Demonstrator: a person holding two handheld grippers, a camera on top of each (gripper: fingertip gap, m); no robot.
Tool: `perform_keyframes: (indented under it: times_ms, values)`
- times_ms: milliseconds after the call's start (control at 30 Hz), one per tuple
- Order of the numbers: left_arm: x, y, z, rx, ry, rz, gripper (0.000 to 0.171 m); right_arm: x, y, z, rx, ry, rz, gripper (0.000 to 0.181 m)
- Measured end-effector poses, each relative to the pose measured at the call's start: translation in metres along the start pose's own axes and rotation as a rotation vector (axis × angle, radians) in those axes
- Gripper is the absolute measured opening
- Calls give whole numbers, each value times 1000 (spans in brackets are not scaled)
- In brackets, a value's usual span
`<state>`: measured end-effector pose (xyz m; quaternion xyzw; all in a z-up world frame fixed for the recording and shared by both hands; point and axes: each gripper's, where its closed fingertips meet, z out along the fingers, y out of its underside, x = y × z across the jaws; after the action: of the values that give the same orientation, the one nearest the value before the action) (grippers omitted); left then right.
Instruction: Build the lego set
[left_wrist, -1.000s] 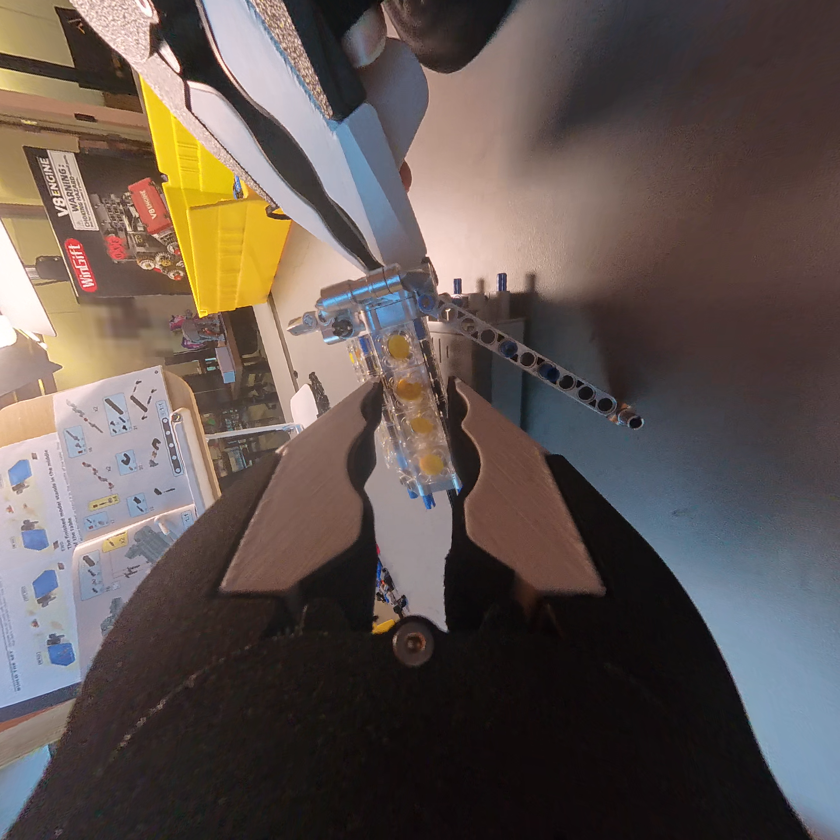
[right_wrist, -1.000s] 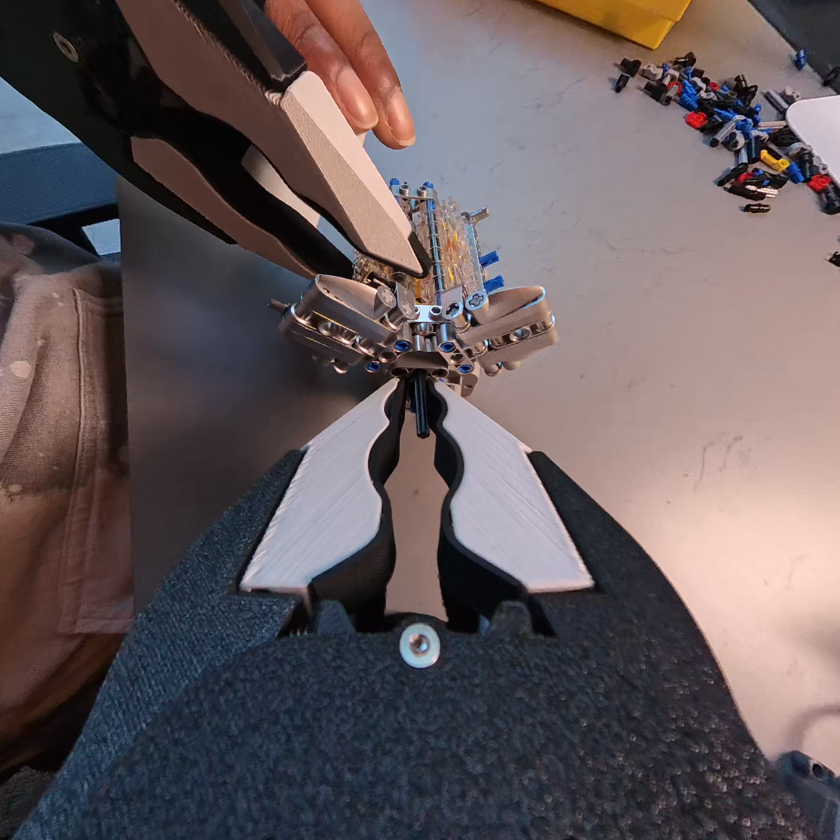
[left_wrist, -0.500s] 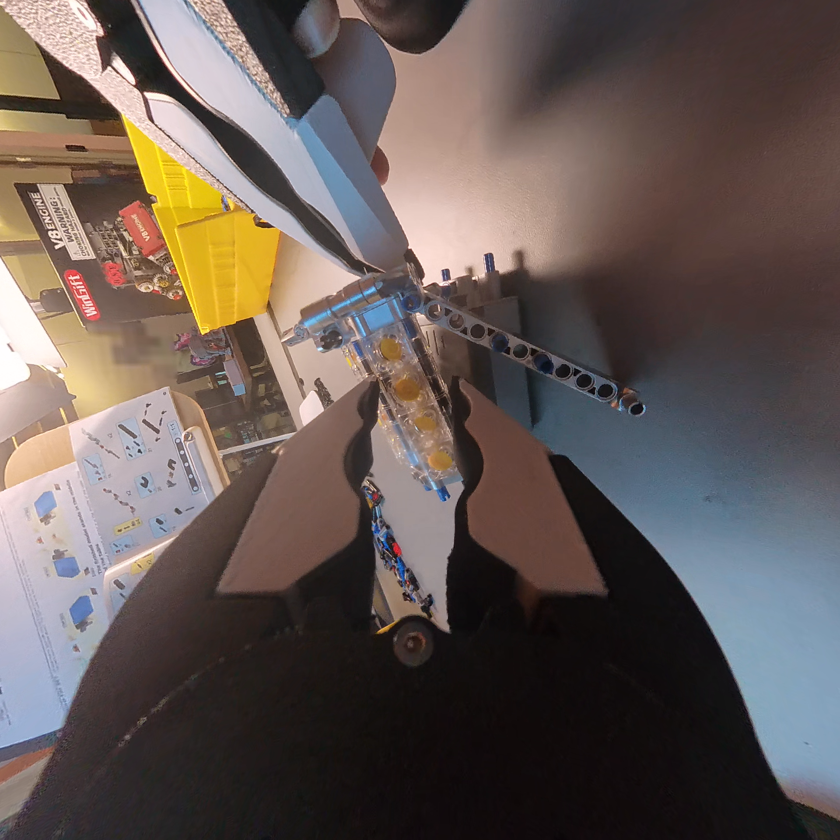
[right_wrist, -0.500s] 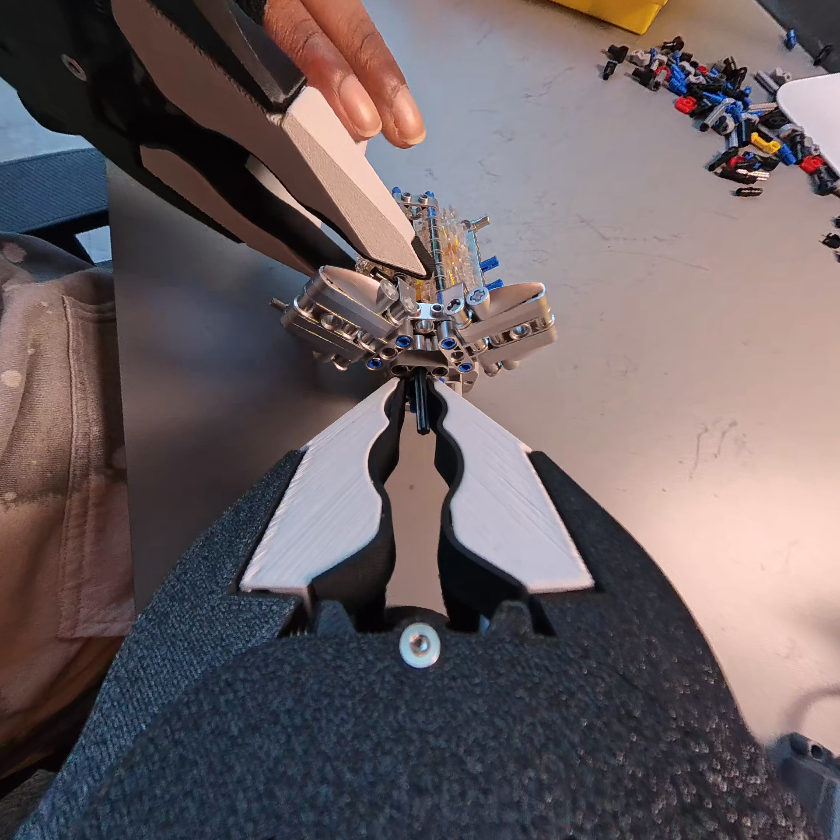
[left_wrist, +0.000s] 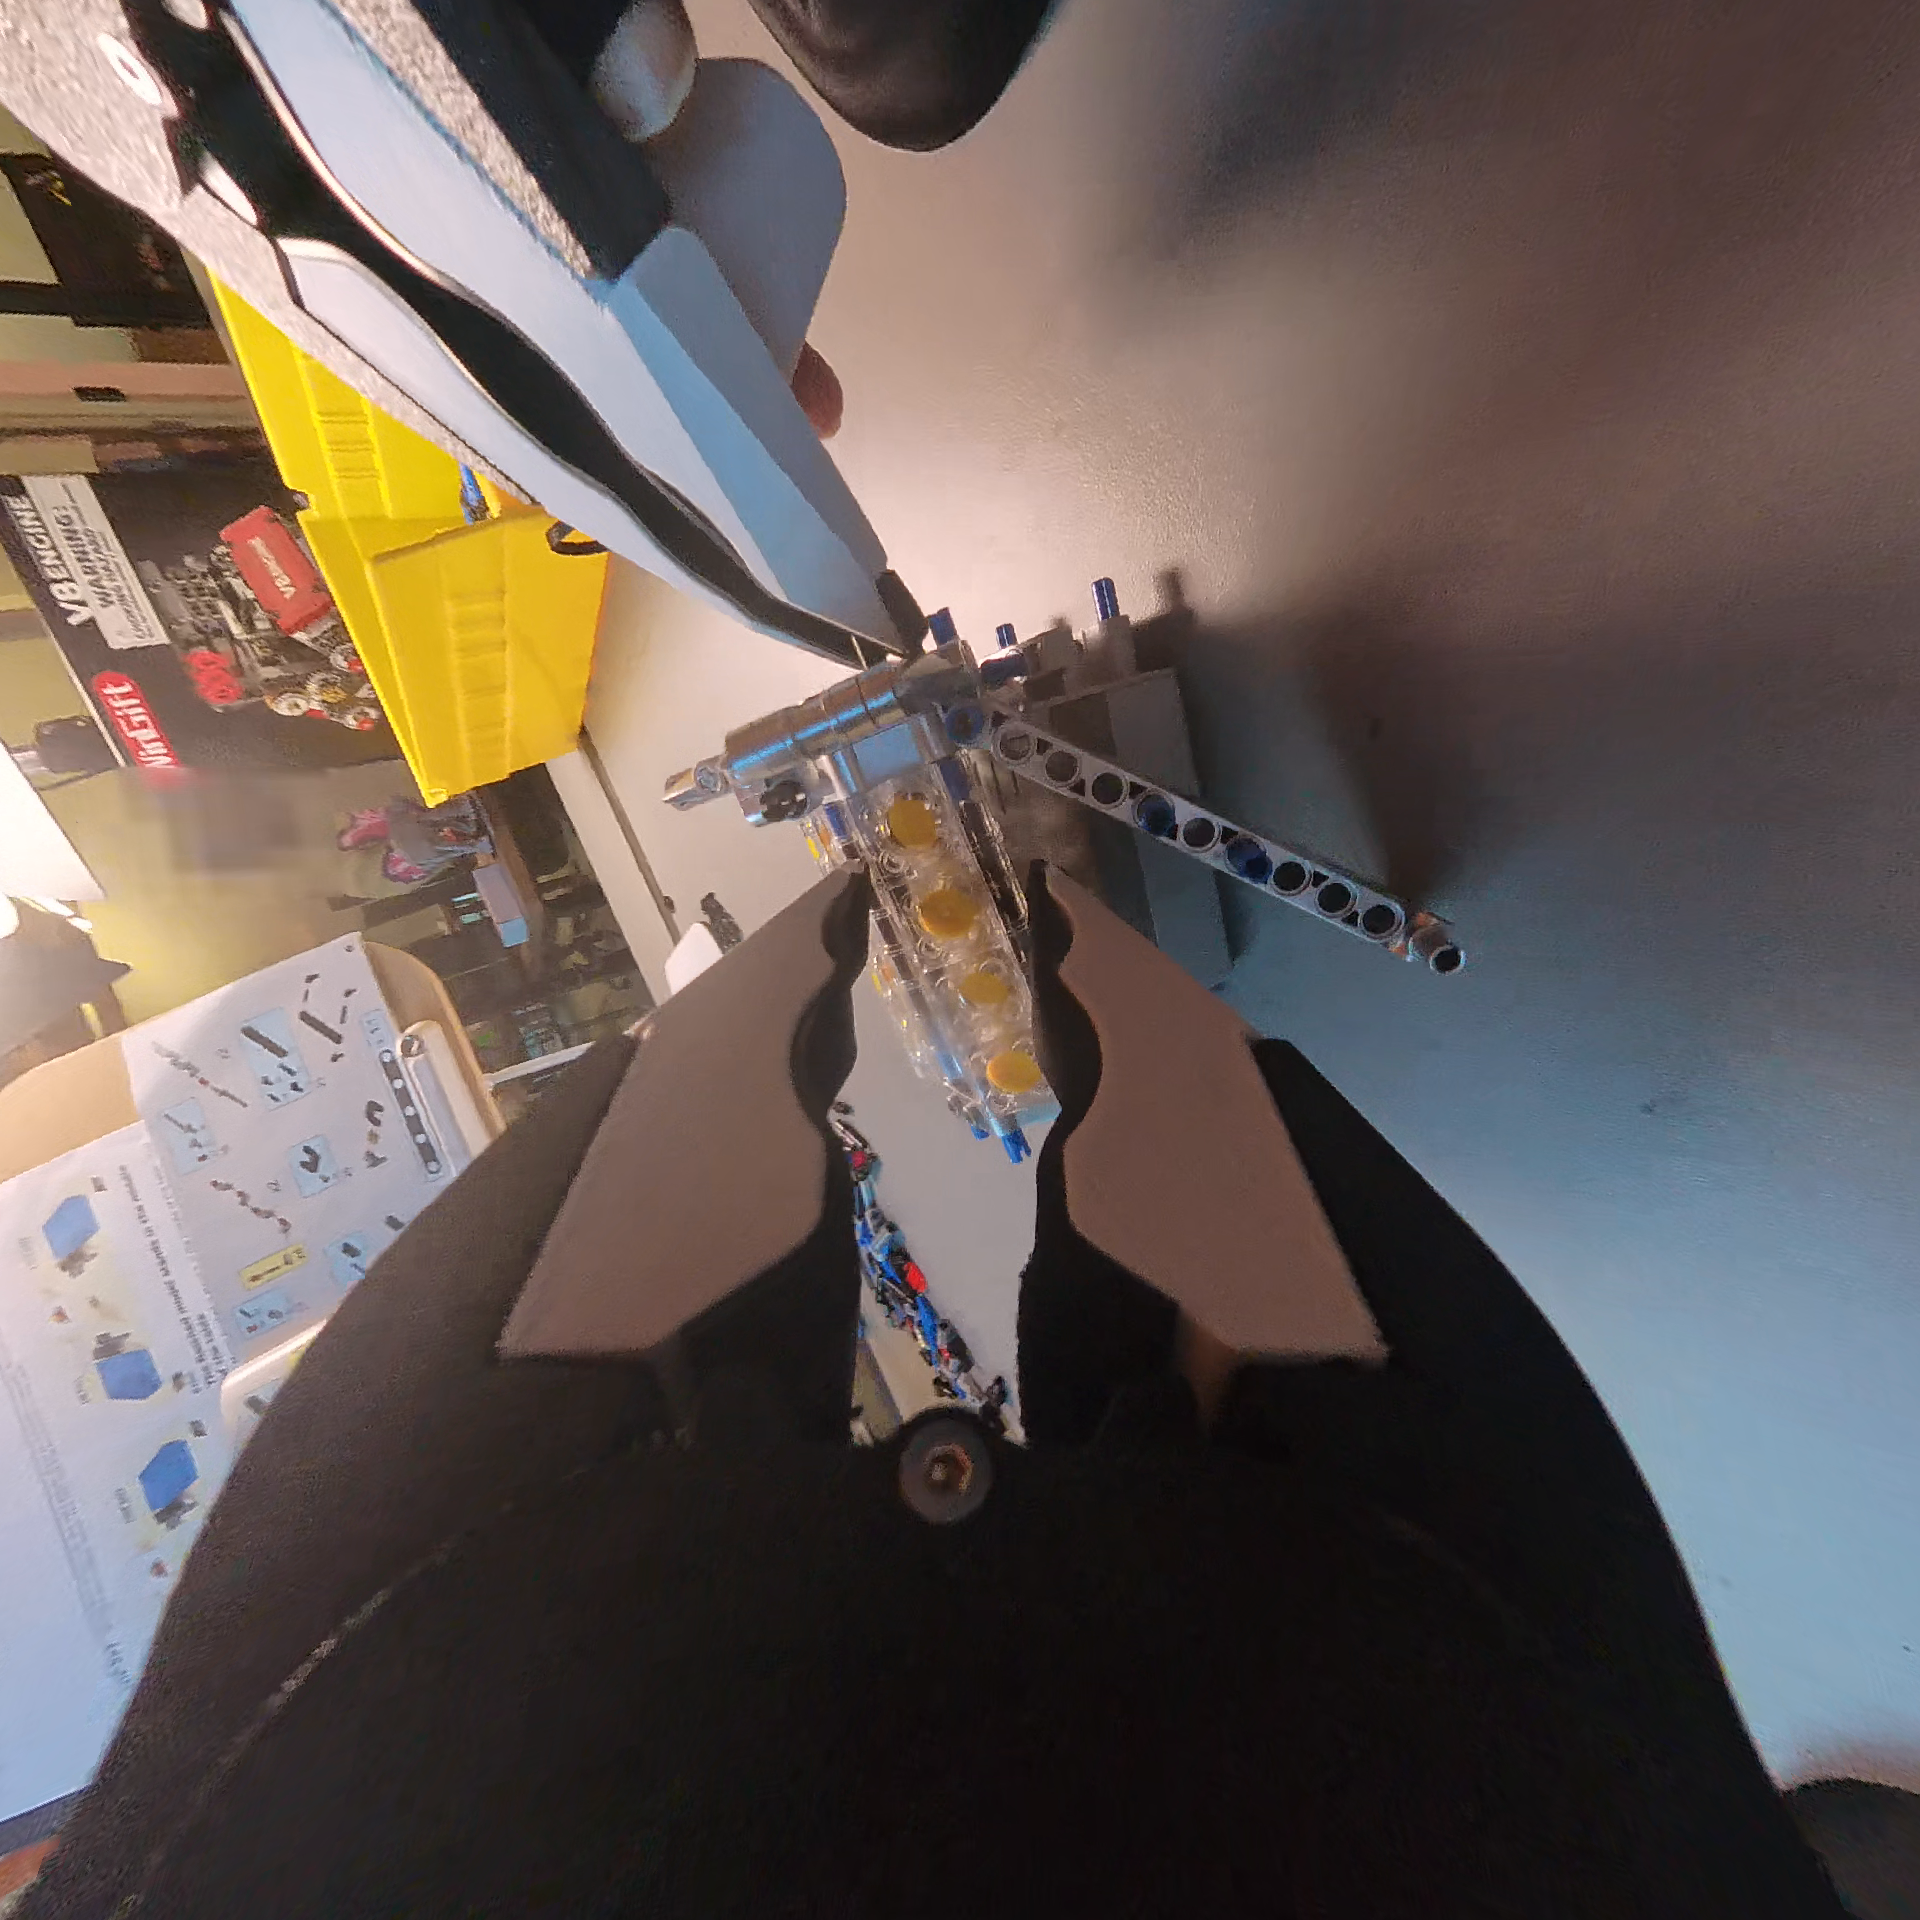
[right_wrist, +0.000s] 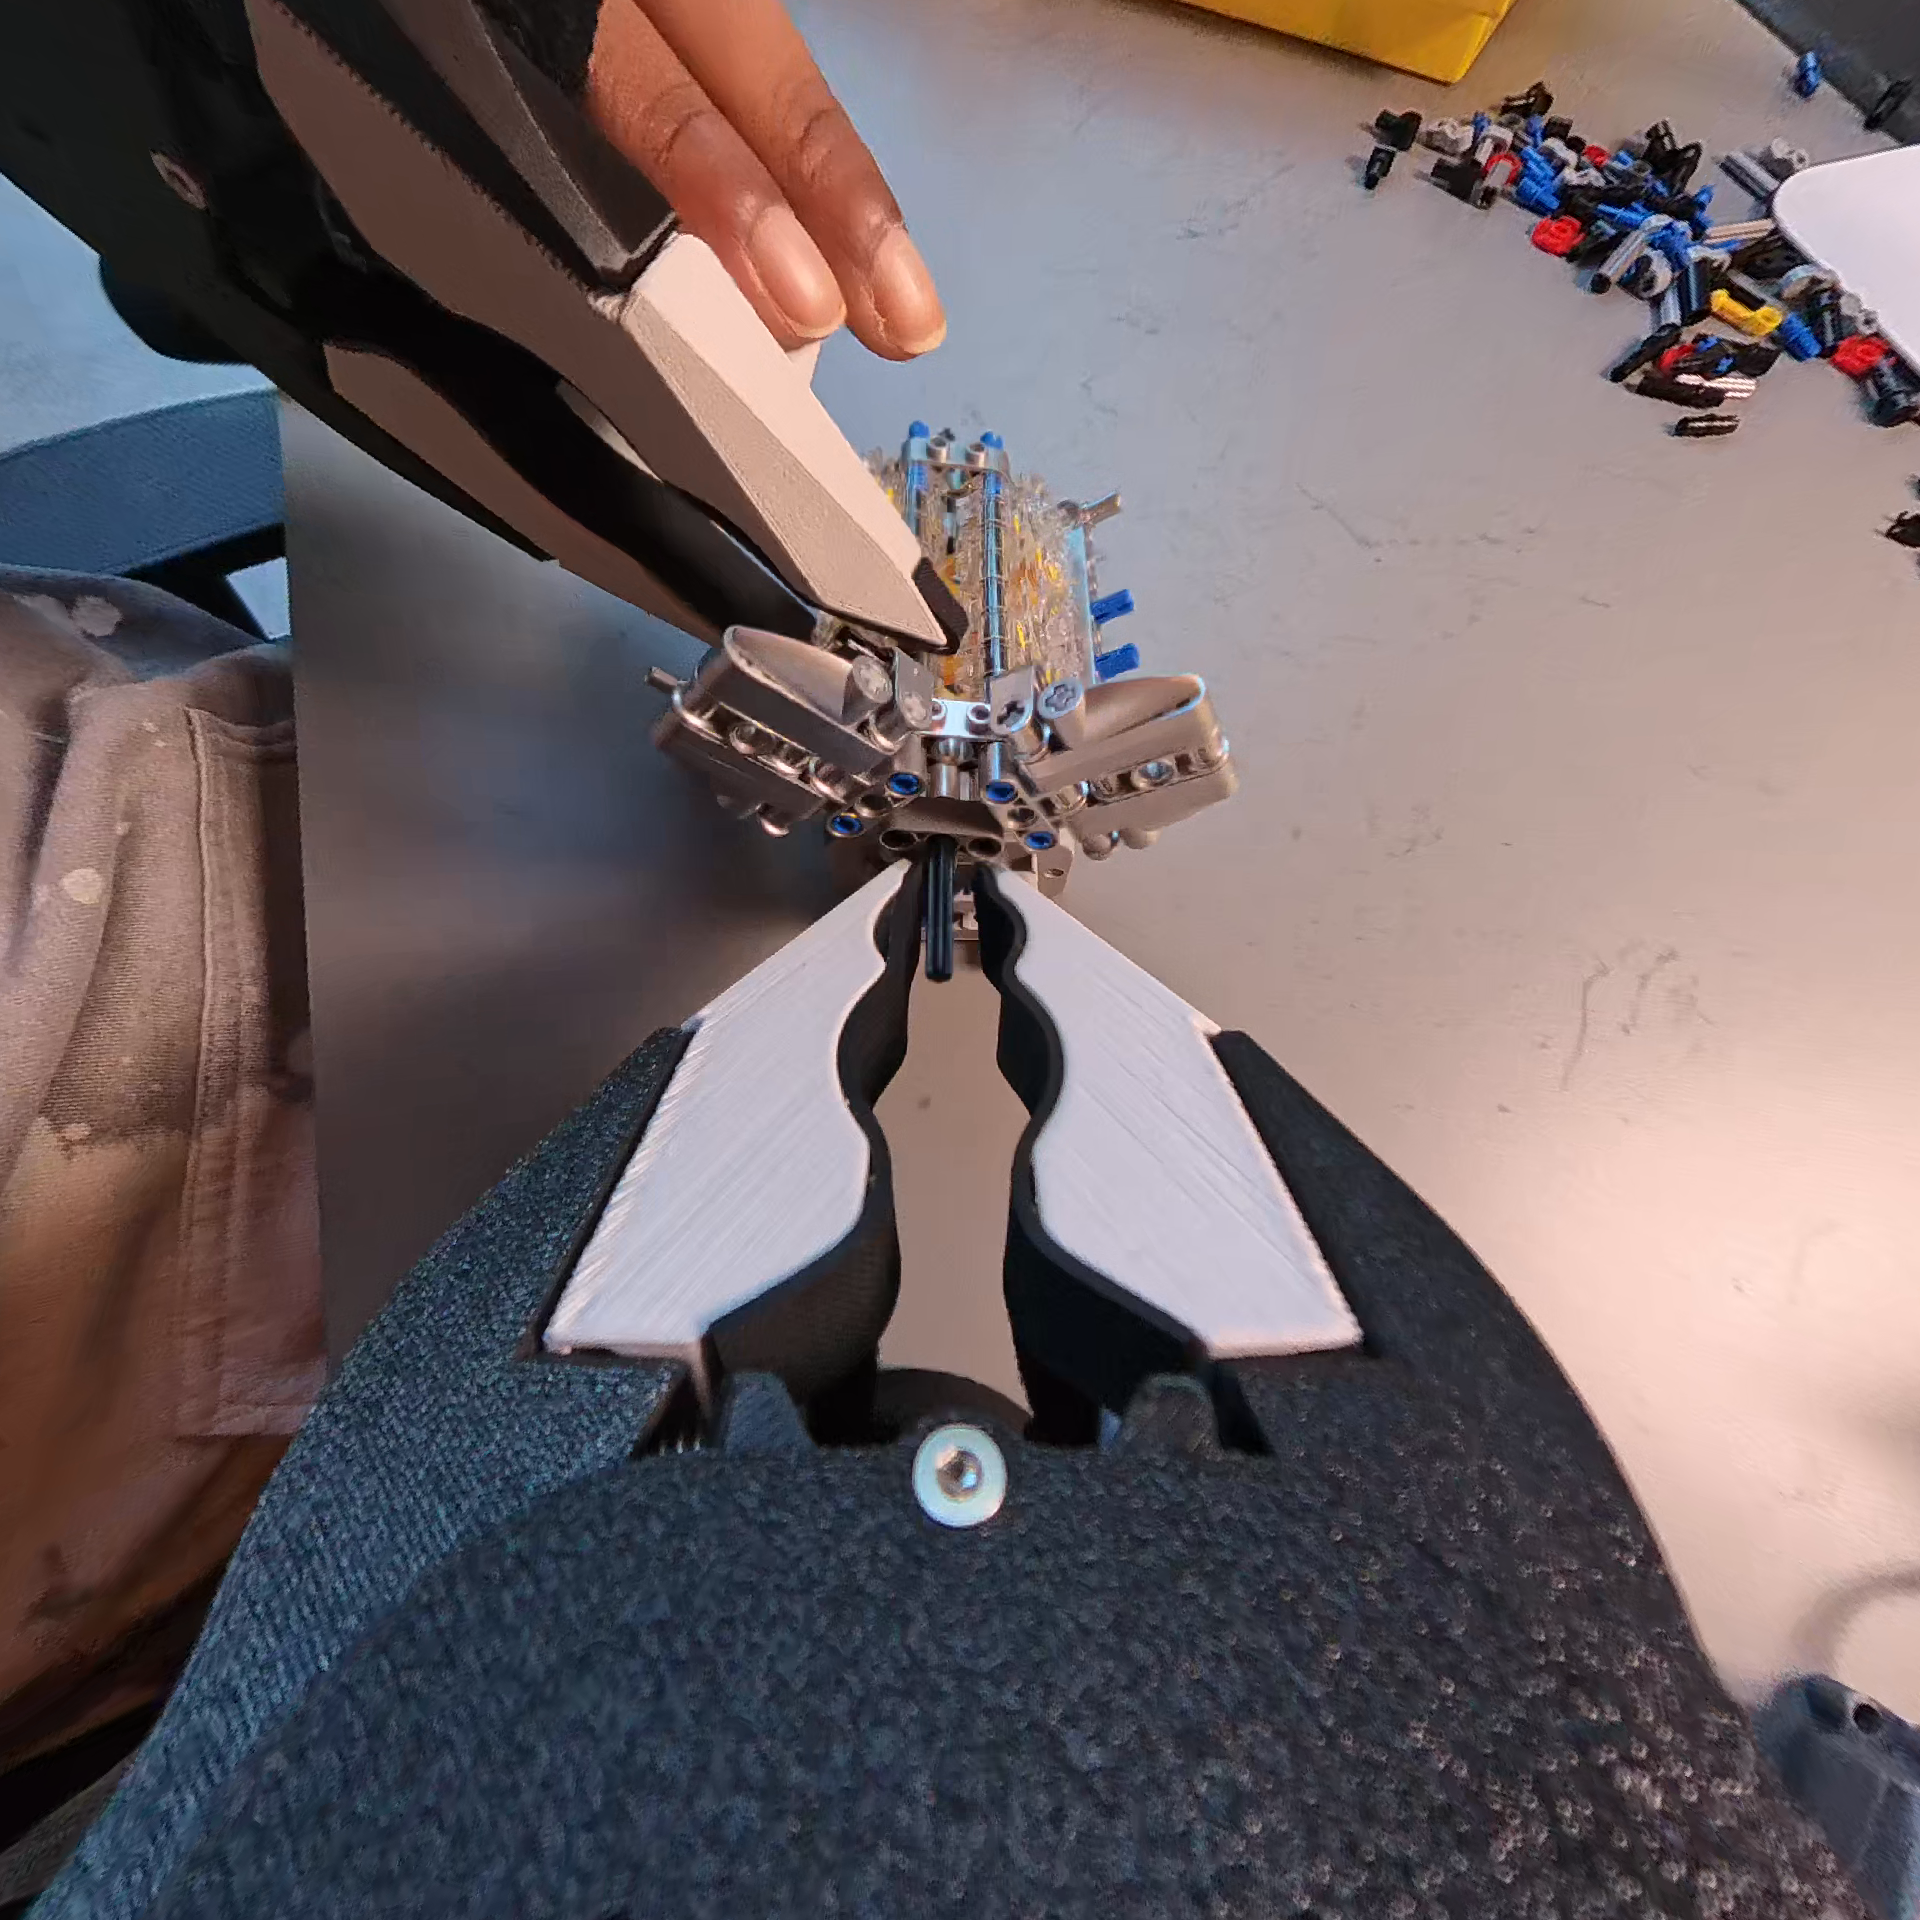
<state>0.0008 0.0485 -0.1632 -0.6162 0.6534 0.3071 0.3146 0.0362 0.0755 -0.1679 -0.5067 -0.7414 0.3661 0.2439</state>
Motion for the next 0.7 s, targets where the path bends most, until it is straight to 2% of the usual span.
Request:
perform_keyframes:
  times_ms: [267,700]
  values:
    - [-8,-2,-3,4,-66,12,25,1,-4,-4,9,-34,-33,4]
    - [-9,-9,-2,37,6,-94,25,1,1,-9,-73,-125,-46,4]
